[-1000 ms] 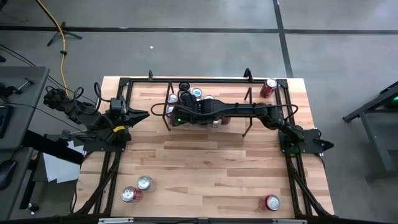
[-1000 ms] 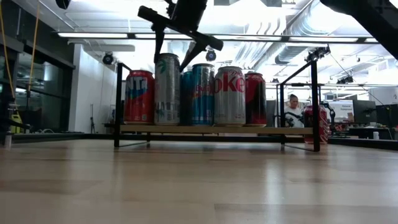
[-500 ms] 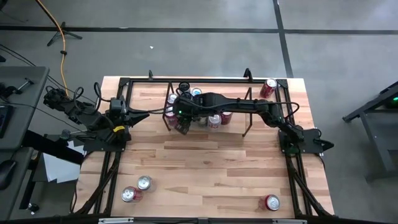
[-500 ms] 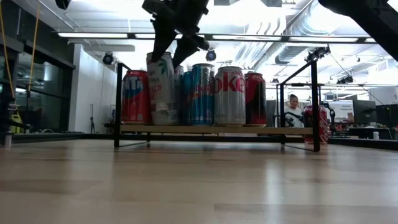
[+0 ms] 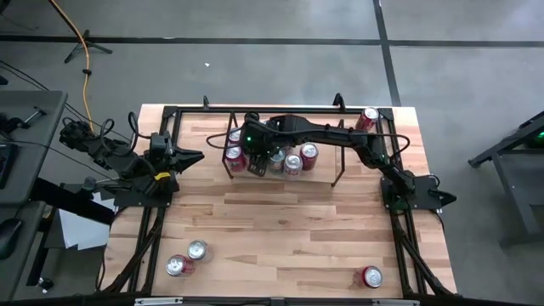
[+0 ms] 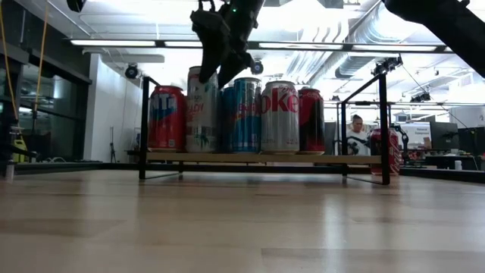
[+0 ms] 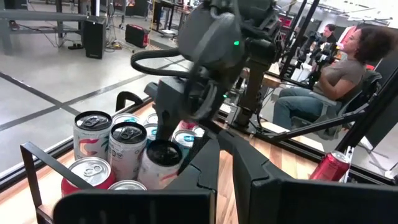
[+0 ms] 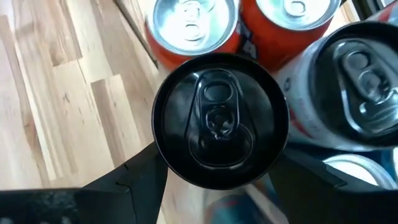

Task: Place canned beverage on shelf
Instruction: Put the white-pink soda can on the shelf aligned with the other white-pink soda cans

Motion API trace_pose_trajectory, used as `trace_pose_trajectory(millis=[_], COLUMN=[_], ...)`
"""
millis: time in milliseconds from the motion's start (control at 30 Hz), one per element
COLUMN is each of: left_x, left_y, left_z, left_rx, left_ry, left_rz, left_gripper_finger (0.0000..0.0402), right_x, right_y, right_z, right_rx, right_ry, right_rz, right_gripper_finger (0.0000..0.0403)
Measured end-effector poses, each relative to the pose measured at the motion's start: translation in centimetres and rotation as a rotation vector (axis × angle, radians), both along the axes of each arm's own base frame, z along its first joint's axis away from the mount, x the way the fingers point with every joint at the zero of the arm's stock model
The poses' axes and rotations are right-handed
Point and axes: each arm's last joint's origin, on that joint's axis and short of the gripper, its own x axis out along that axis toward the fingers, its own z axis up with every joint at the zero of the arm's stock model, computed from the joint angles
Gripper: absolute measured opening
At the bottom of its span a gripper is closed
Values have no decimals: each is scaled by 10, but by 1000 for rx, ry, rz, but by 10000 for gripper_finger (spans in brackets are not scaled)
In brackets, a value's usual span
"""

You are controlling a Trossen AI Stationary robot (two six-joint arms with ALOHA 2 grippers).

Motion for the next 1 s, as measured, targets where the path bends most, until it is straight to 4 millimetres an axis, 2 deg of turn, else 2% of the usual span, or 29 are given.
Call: trace_pose_trajectory(millis=[233, 433, 600, 1000], left_x=[0, 0, 0, 0], left_y=[0, 0, 1, 1], left_z=[0, 0, 0, 0], left_rx=[0, 2, 7, -1], left_ry=[-1, -2, -3, -5], left_rz=[4, 16, 30, 30], left_gripper_finger=[0, 0, 0, 0], right_x=[0, -7, -13, -10], right_y=[-9, -9, -14, -15], right_z=[-1, 7, 15, 19], right_rx=[6, -10, -12, -7], right_ry=[2, 13, 1, -52], right_rz=[48, 121, 111, 92], right_gripper_finger=[244, 244, 244, 245])
